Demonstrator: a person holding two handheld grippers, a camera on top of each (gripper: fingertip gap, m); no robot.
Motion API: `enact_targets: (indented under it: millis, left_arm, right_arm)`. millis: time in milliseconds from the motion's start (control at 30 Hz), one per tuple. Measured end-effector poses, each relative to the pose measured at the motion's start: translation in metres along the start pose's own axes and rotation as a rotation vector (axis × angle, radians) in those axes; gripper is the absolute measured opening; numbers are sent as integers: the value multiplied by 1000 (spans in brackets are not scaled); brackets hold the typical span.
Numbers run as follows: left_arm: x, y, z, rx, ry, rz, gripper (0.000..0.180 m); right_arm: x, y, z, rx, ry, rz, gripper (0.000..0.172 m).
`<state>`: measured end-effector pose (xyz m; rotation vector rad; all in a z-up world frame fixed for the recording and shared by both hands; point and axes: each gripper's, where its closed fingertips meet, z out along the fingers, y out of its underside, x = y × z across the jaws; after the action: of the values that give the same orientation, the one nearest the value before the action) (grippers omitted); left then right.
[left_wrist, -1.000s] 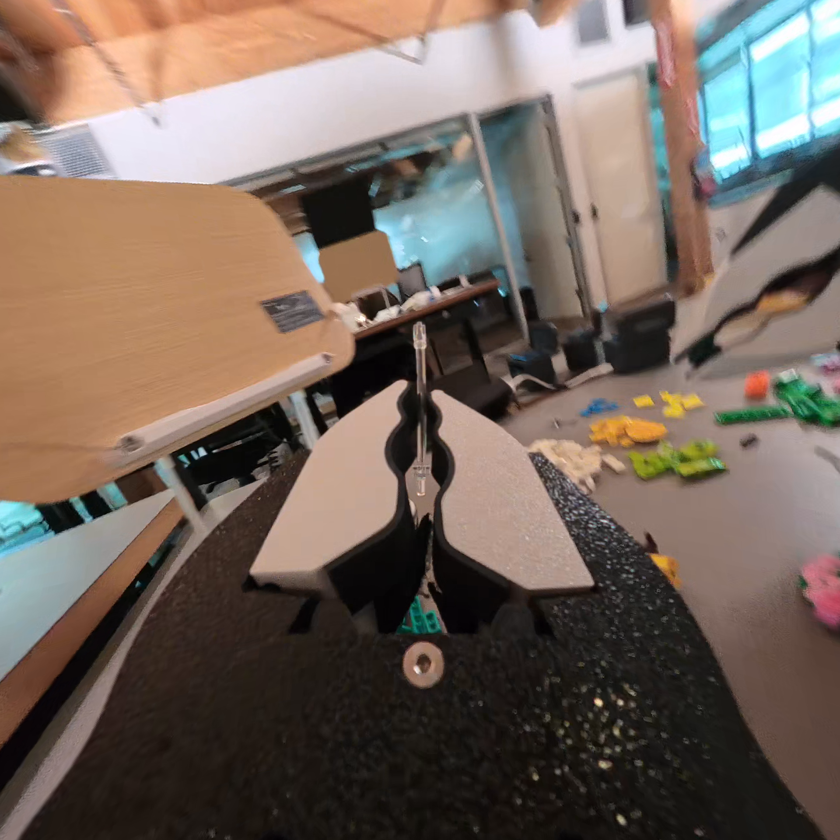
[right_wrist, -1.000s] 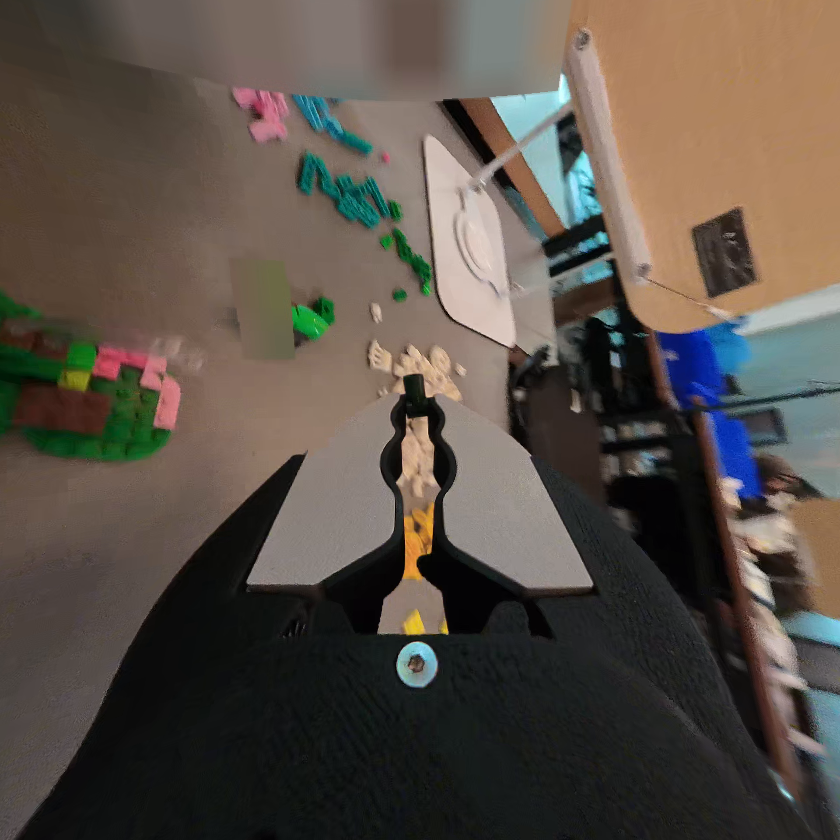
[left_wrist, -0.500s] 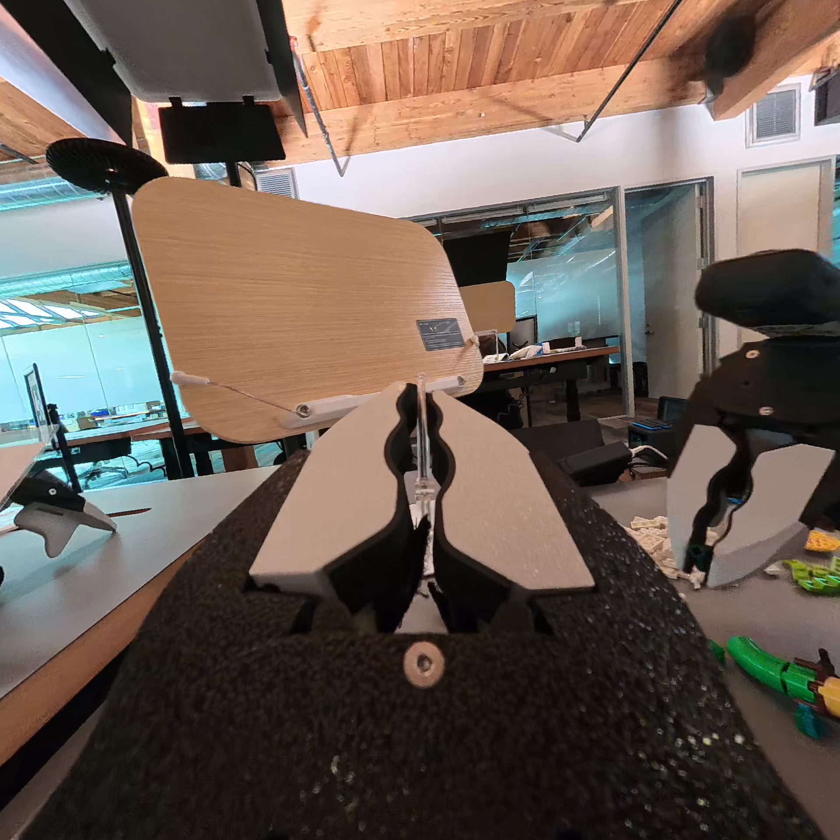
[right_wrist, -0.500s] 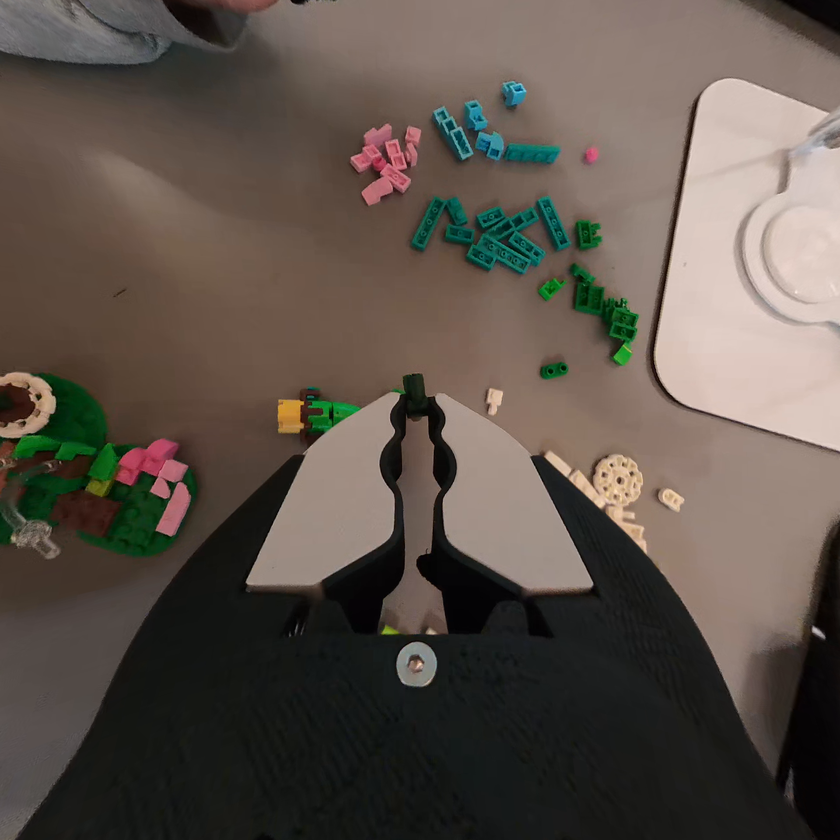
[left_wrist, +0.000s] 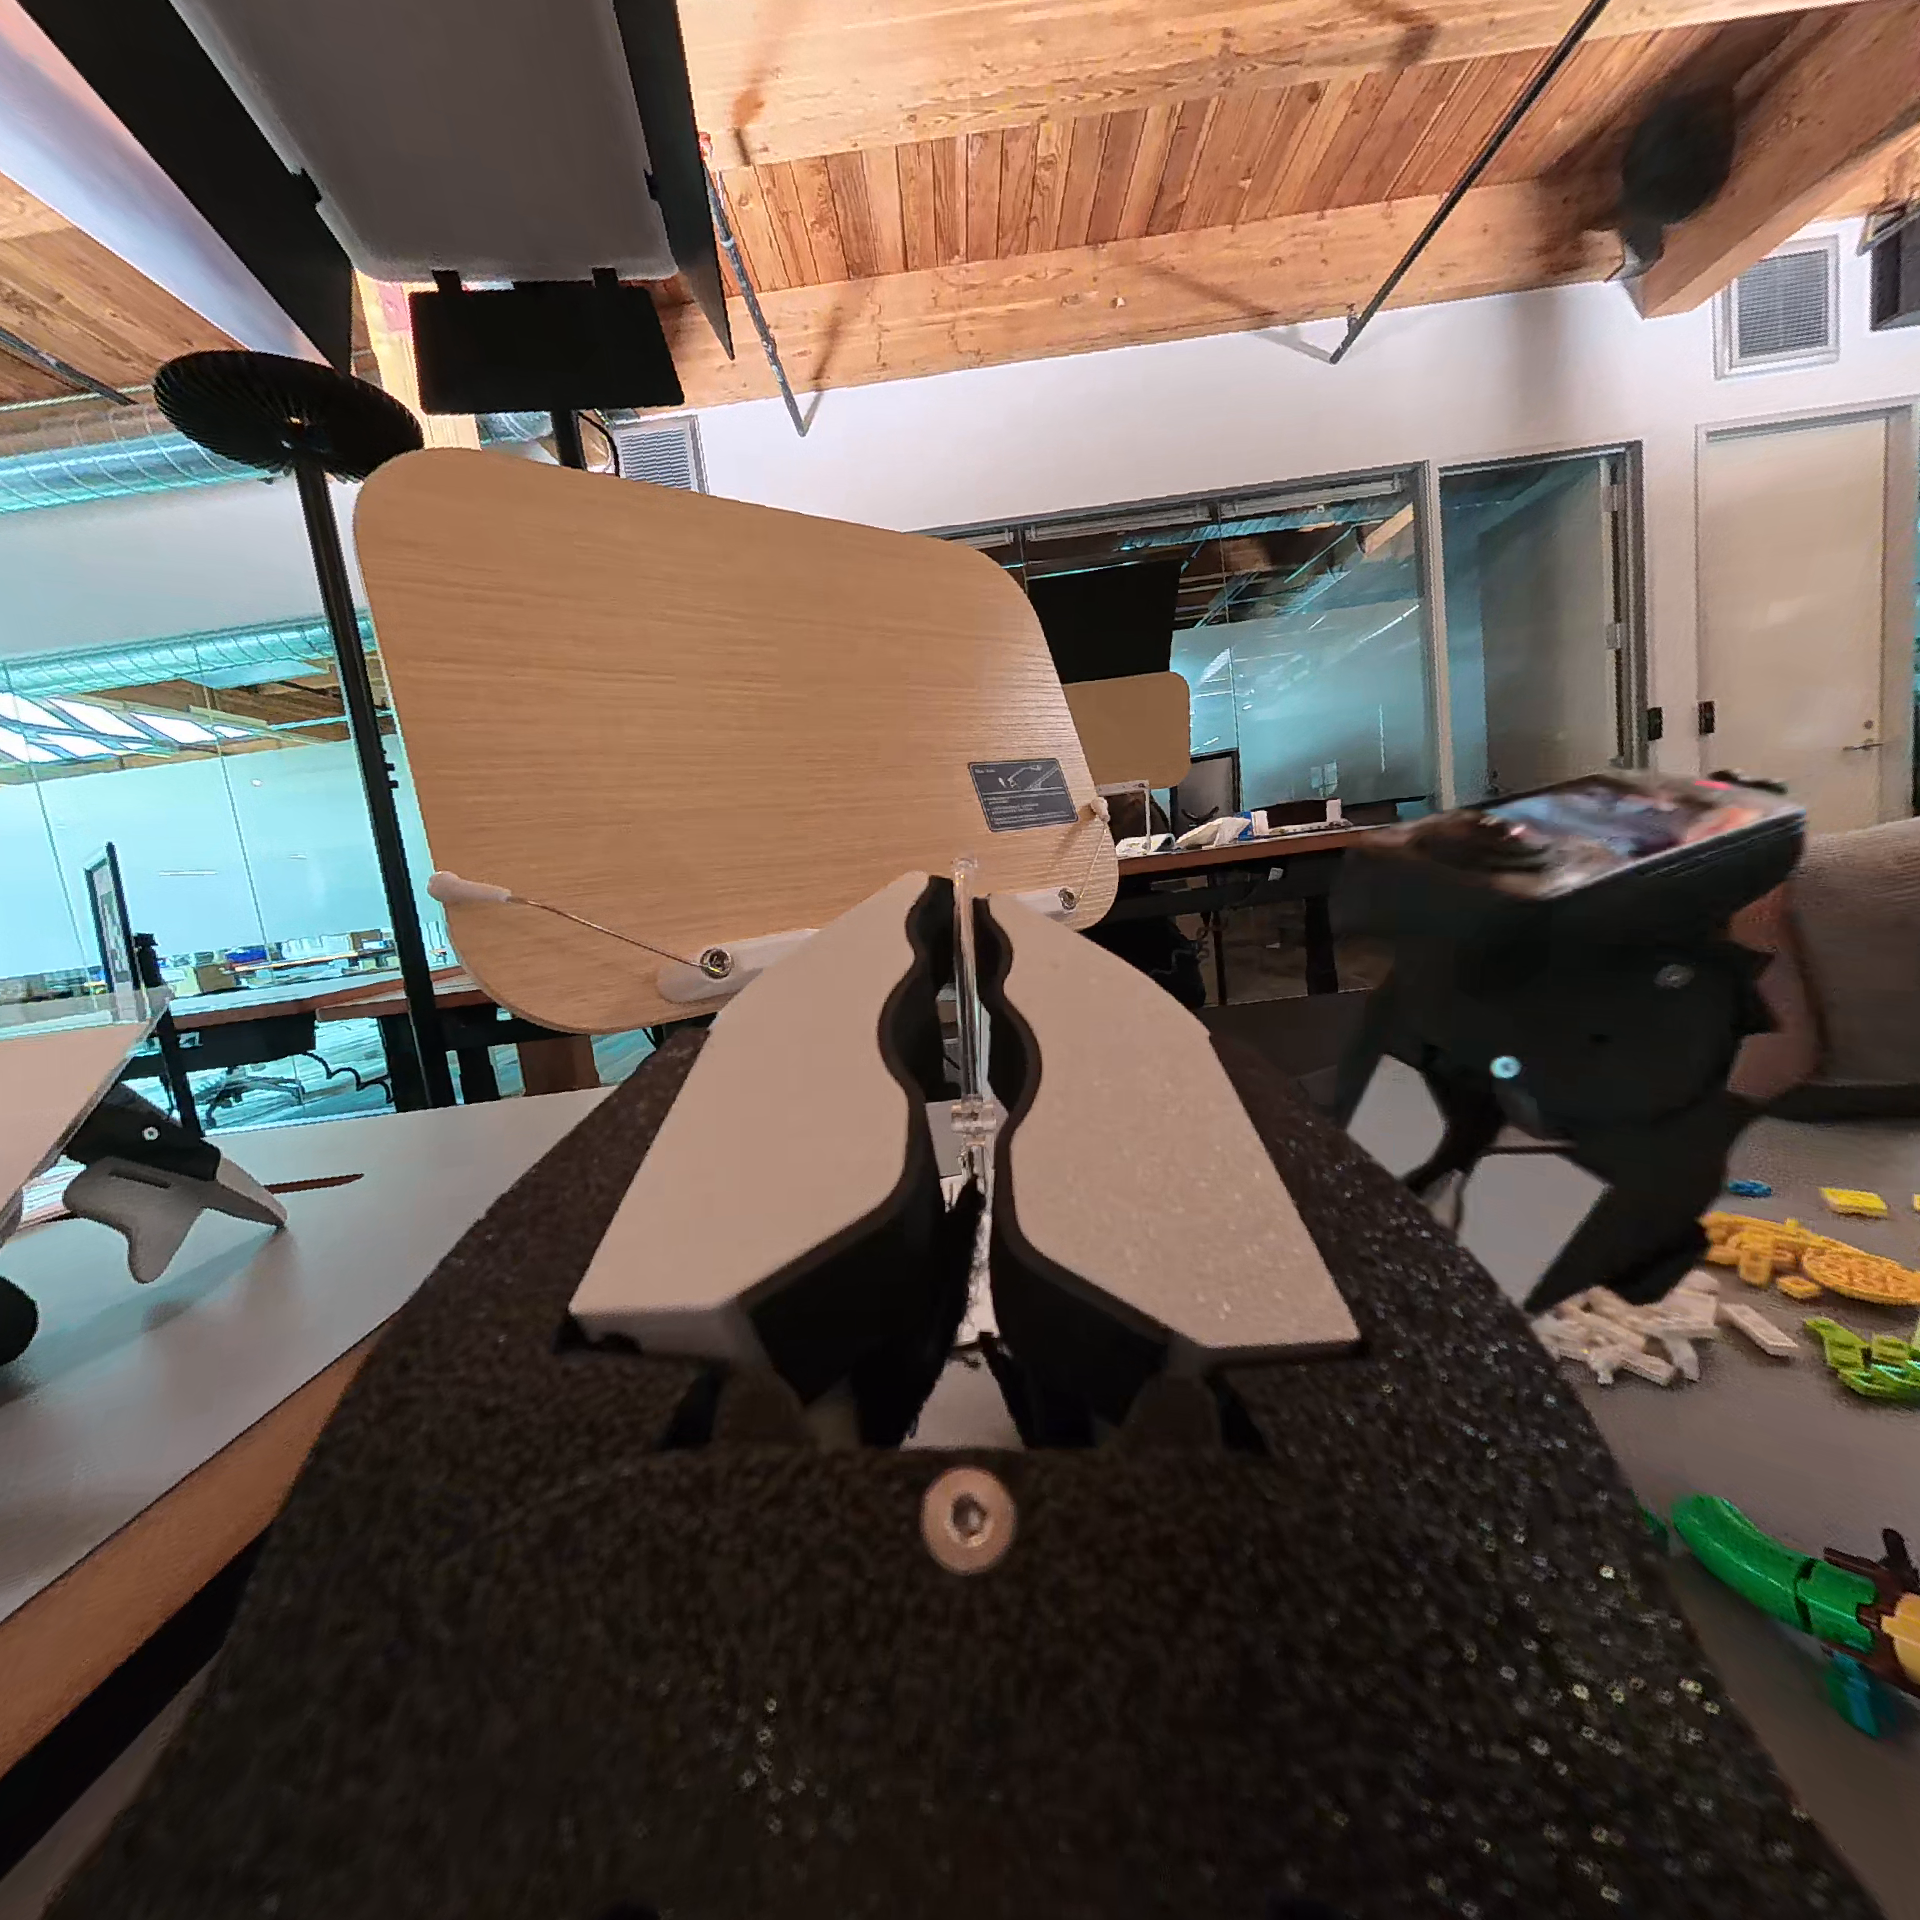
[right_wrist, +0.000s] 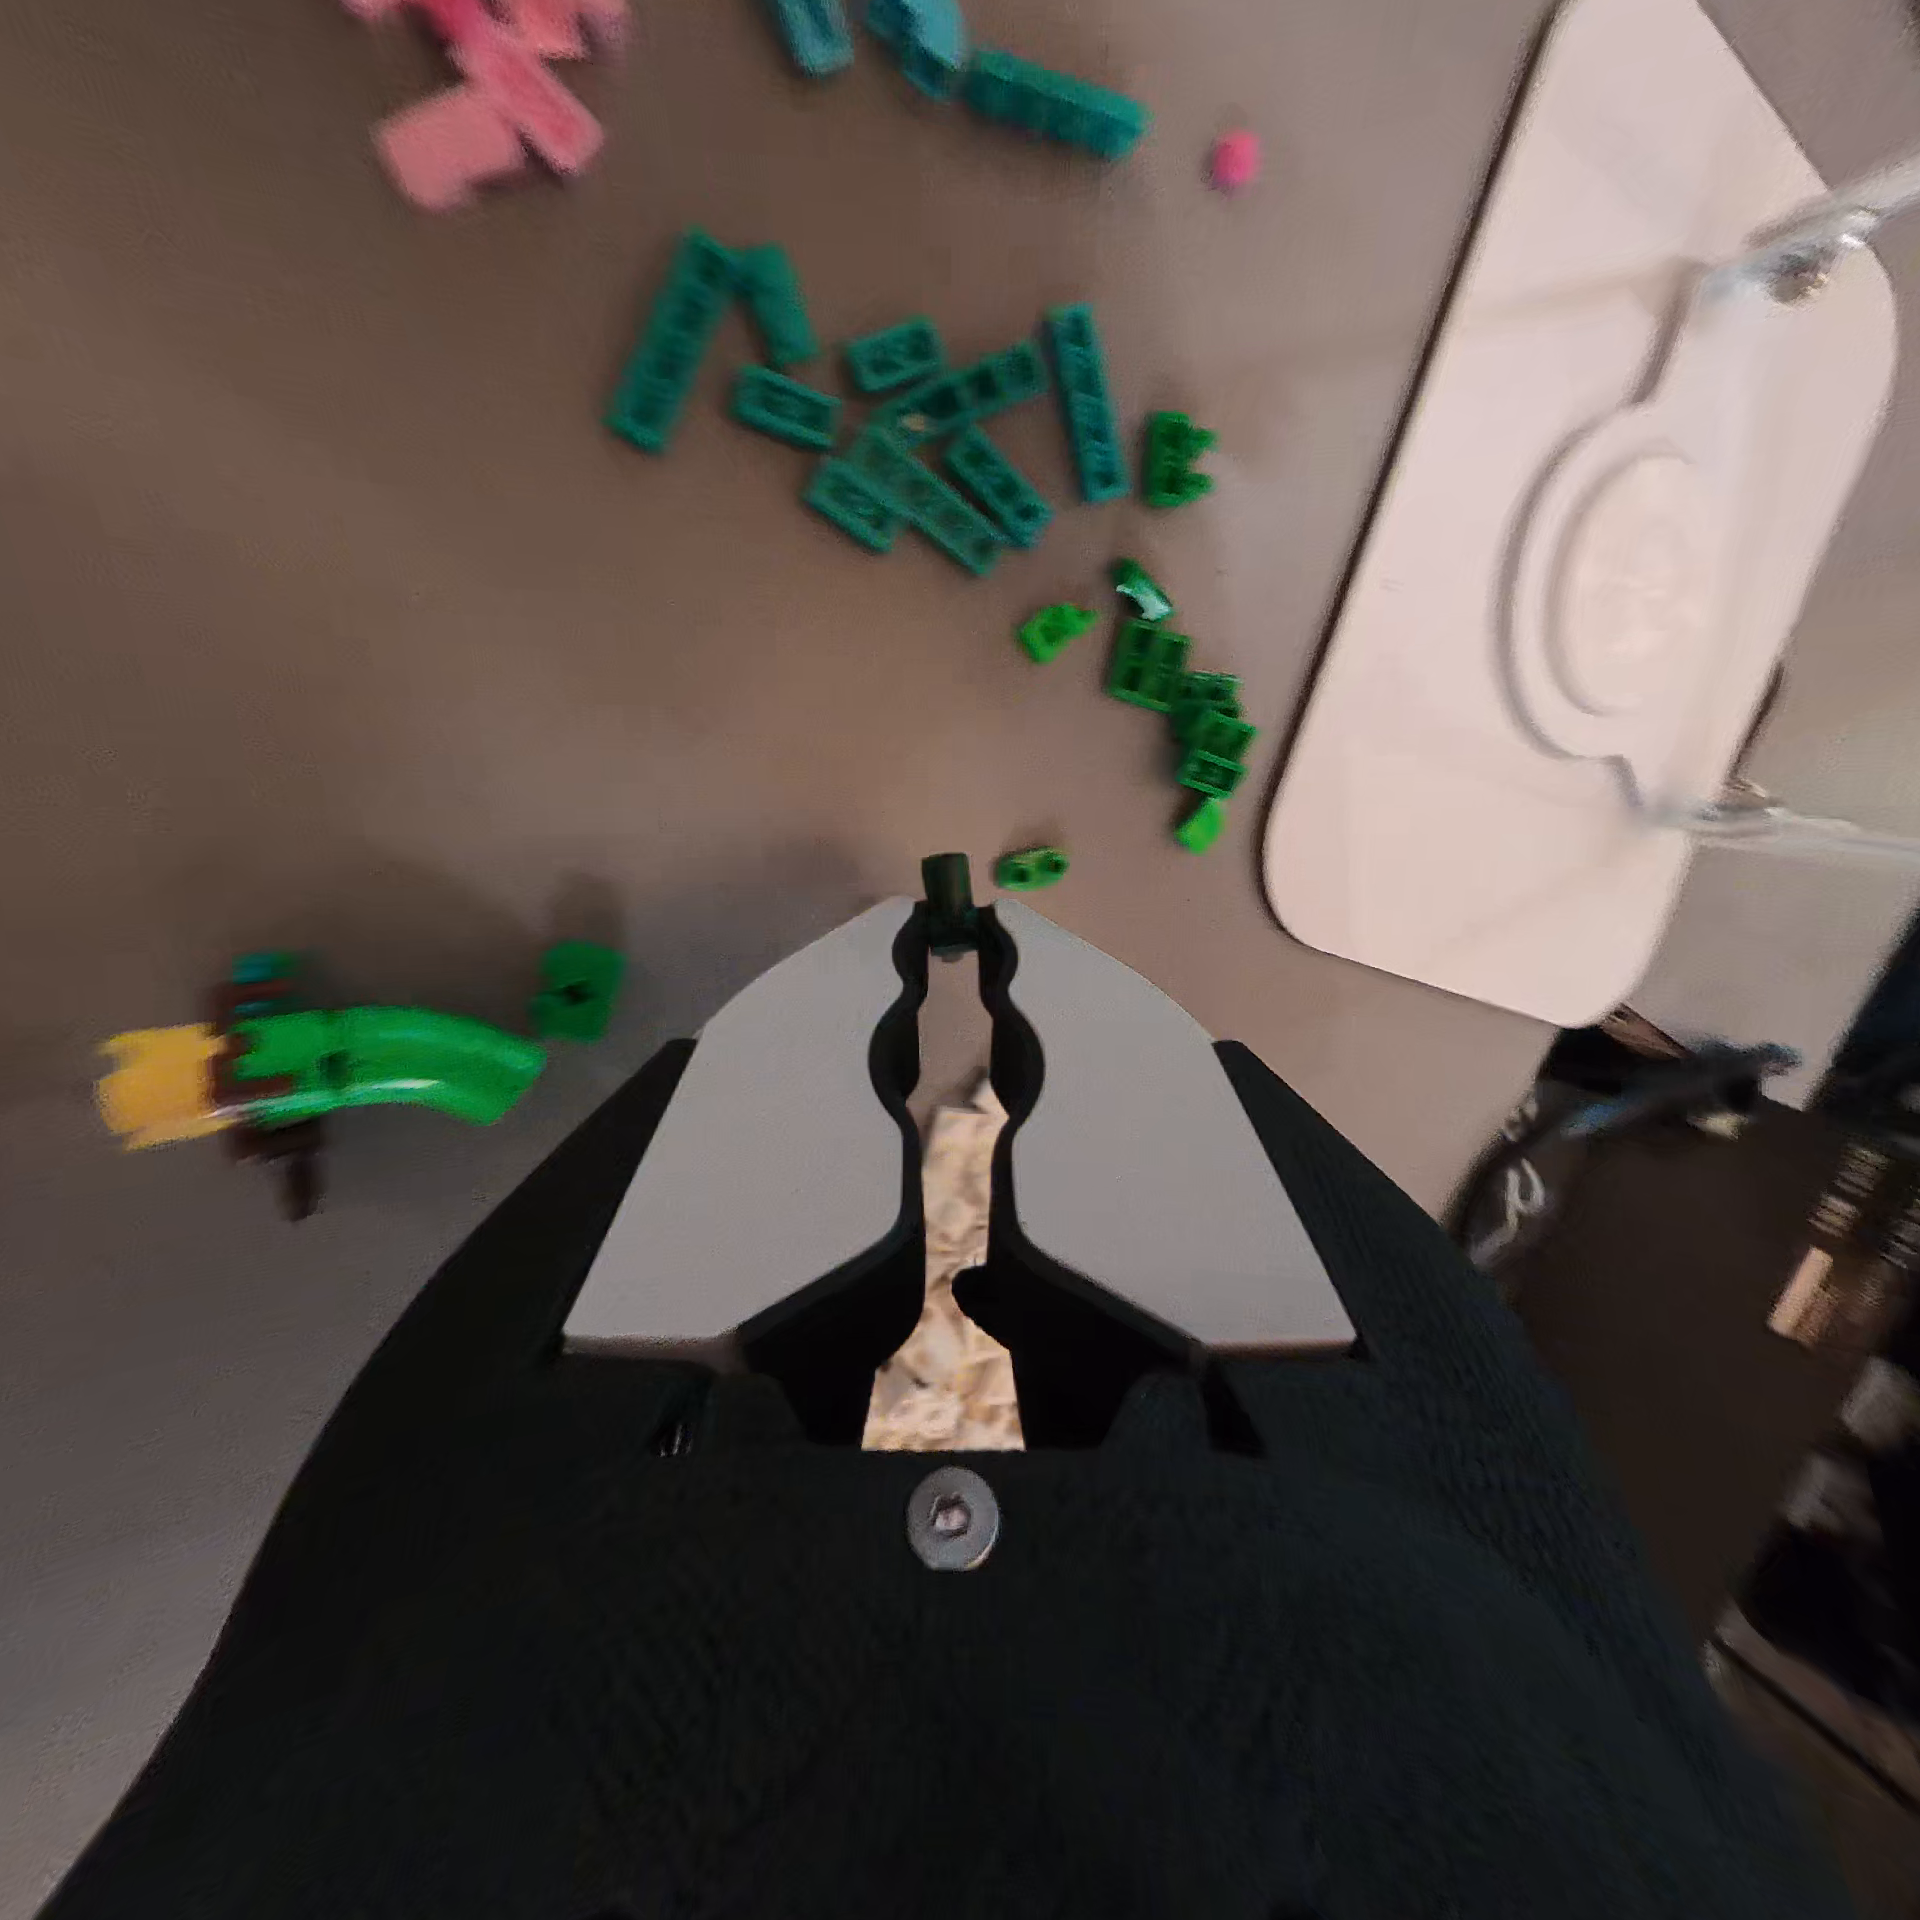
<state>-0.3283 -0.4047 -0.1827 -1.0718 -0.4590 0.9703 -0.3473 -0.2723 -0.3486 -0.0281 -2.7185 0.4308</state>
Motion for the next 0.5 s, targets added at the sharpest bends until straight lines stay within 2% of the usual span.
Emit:
enact_targets:
  millis: [167,500]
  left_arm:
    - [-2,0,0,0,-9,-2,4]
    - [-12,-2,-2,7,-39,-46,4]
  right_arm:
    - [10,-2,18,-68,1,-22,8]
    - [5,-21,18,-11,-22,-72,8]
